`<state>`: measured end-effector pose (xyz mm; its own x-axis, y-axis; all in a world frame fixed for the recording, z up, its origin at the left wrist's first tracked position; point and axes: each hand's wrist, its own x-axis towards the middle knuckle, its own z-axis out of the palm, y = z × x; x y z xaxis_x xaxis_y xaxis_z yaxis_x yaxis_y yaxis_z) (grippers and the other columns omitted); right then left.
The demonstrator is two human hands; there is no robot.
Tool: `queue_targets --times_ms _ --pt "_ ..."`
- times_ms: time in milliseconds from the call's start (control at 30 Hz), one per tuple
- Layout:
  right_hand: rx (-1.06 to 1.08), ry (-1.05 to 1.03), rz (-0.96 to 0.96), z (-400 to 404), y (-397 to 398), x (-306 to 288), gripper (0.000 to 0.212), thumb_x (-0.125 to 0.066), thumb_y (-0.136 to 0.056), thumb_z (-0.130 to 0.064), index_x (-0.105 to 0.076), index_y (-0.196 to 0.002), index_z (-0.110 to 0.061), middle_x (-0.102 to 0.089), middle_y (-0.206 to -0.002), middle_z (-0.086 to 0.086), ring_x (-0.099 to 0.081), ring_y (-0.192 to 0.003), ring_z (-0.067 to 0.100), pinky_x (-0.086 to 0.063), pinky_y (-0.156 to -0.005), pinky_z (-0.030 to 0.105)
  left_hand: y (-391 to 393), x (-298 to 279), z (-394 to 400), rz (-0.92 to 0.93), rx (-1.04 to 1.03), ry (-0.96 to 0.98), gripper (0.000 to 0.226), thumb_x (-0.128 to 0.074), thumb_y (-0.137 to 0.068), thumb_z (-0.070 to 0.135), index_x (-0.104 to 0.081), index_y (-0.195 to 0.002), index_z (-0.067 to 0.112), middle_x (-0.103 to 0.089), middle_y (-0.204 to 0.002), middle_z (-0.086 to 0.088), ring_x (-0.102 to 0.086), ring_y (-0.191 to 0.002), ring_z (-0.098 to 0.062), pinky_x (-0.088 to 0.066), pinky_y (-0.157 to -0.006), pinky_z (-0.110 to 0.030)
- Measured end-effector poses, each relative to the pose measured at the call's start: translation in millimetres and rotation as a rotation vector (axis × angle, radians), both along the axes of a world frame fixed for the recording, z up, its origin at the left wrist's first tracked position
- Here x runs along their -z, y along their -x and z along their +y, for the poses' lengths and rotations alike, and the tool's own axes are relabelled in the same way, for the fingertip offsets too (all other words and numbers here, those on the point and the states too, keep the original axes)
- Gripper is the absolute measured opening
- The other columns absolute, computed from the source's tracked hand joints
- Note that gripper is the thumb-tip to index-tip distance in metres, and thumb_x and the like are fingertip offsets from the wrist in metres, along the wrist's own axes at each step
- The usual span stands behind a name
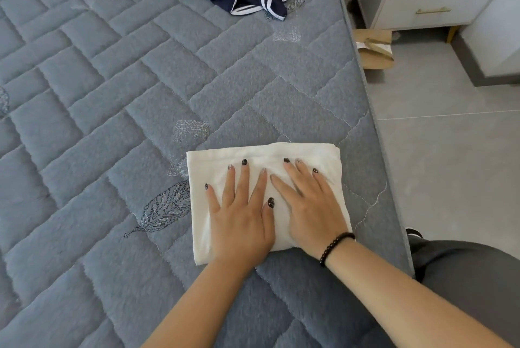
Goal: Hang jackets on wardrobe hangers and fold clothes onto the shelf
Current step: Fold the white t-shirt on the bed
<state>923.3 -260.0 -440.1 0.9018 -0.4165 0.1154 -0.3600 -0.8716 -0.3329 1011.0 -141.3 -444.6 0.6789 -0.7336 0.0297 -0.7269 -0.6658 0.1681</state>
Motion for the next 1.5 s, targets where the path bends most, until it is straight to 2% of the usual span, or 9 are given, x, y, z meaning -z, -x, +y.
queue_targets --times_ms 200,333,500,667,933,1100,1233,1333,1500 --pt "-0.033 -0.006 0.043 -15.4 4.9 1.4 0.056 -0.034 -0.09 -0.028 -0.04 -0.144 -0.014 -0.025 -0.156 0.01 -0.012 -0.147 0.027 -0.019 -0.115 0.044 -0.8 3.0 10.0 0.089 -0.026 0.24 0.052 -0.031 -0.093 0.031 -0.046 -0.143 0.027 -0.03 -0.156 0.001 -0.018 -0.148 -0.021 -0.012 -0.117 -0.058" --pt "0.176 -0.029 0.06 -15.8 8.3 5.0 0.067 -0.034 -0.09 -0.045 -0.027 -0.148 -0.012 -0.009 -0.158 0.016 -0.001 -0.146 0.033 -0.003 -0.116 0.049 -1.1 6.0 17.2 0.148 -0.258 0.313 0.059 -0.03 -0.093 0.047 -0.036 -0.149 0.027 -0.019 -0.16 -0.006 -0.008 -0.149 -0.025 -0.006 -0.119 -0.051" --pt "0.342 -0.09 0.024 -8.8 11.1 4.6 0.058 -0.029 -0.093 -0.038 -0.034 -0.146 -0.015 -0.015 -0.154 0.019 -0.015 -0.14 0.035 -0.023 -0.114 0.05 5.0 0.0 19.0 0.202 -0.412 0.395 0.069 -0.033 -0.089 0.061 -0.023 -0.152 0.033 -0.016 -0.159 -0.01 -0.011 -0.147 -0.03 -0.009 -0.119 -0.046" --pt "0.51 -0.274 -0.026 -4.3 18.7 -7.7 0.064 -0.051 -0.093 -0.035 -0.023 -0.149 -0.022 -0.022 -0.146 0.012 -0.025 -0.13 0.028 -0.03 -0.109 0.039 10.2 -12.0 23.3 0.312 -0.586 0.487 0.08 -0.04 -0.086 0.066 -0.013 -0.153 0.032 -0.028 -0.151 -0.012 -0.026 -0.138 -0.029 -0.025 -0.112 -0.046" --pt "0.752 -0.792 -0.072 -23.7 27.3 -30.6 0.039 -0.072 -0.079 -0.031 -0.054 -0.108 -0.012 -0.056 -0.106 0.0 -0.058 -0.093 0.02 -0.045 -0.071 0.029 -26.5 -41.2 50.8 0.935 -0.735 0.622 0.035 -0.07 -0.083 0.043 -0.065 -0.103 0.014 -0.071 -0.098 0.001 -0.065 -0.089 -0.019 -0.049 -0.071 -0.033" --pt "0.749 -1.332 0.0 -36.2 46.0 -65.4 0.029 -0.078 -0.075 -0.015 -0.065 -0.1 -0.006 -0.072 -0.096 0.011 -0.069 -0.086 0.028 -0.056 -0.078 0.04 -30.3 -61.8 64.6 1.346 -0.652 0.672 0.041 -0.083 -0.073 0.031 -0.07 -0.103 0.006 -0.076 -0.091 -0.01 -0.072 -0.086 -0.029 -0.056 -0.069 -0.034" --pt "0.658 -1.175 -0.097 -27.0 63.7 -89.8 0.018 -0.073 -0.079 -0.013 -0.063 -0.094 -0.016 -0.07 -0.094 0.003 -0.066 -0.083 0.02 -0.053 -0.068 0.031 -2.8 -75.9 61.0 1.439 -0.578 0.821 0.032 -0.074 -0.083 0.024 -0.067 -0.109 0.008 -0.074 -0.1 -0.012 -0.071 -0.092 -0.032 -0.058 -0.073 -0.045" --pt "0.642 -1.094 -0.201 -19.3 76.0 -100.8 0.02 -0.072 -0.08 -0.014 -0.062 -0.096 -0.021 -0.068 -0.097 -0.002 -0.064 -0.091 0.019 -0.053 -0.082 0.037 17.4 -82.9 49.4 1.464 -0.507 0.882 0.028 -0.066 -0.09 0.022 -0.063 -0.116 0.011 -0.073 -0.107 -0.011 -0.07 -0.099 -0.03 -0.053 -0.086 -0.058" --pt "0.651 -0.977 -0.343 -14.5 121.4 -130.4 0.017 -0.064 -0.087 -0.013 -0.062 -0.102 -0.021 -0.068 -0.102 -0.003 -0.063 -0.094 0.018 -0.052 -0.085 0.037 48.3 -114.9 24.9 1.342 -0.252 0.834 0.023 -0.064 -0.092 0.029 -0.065 -0.114 0.022 -0.074 -0.107 0.003 -0.069 -0.101 -0.018 -0.053 -0.093 -0.048"
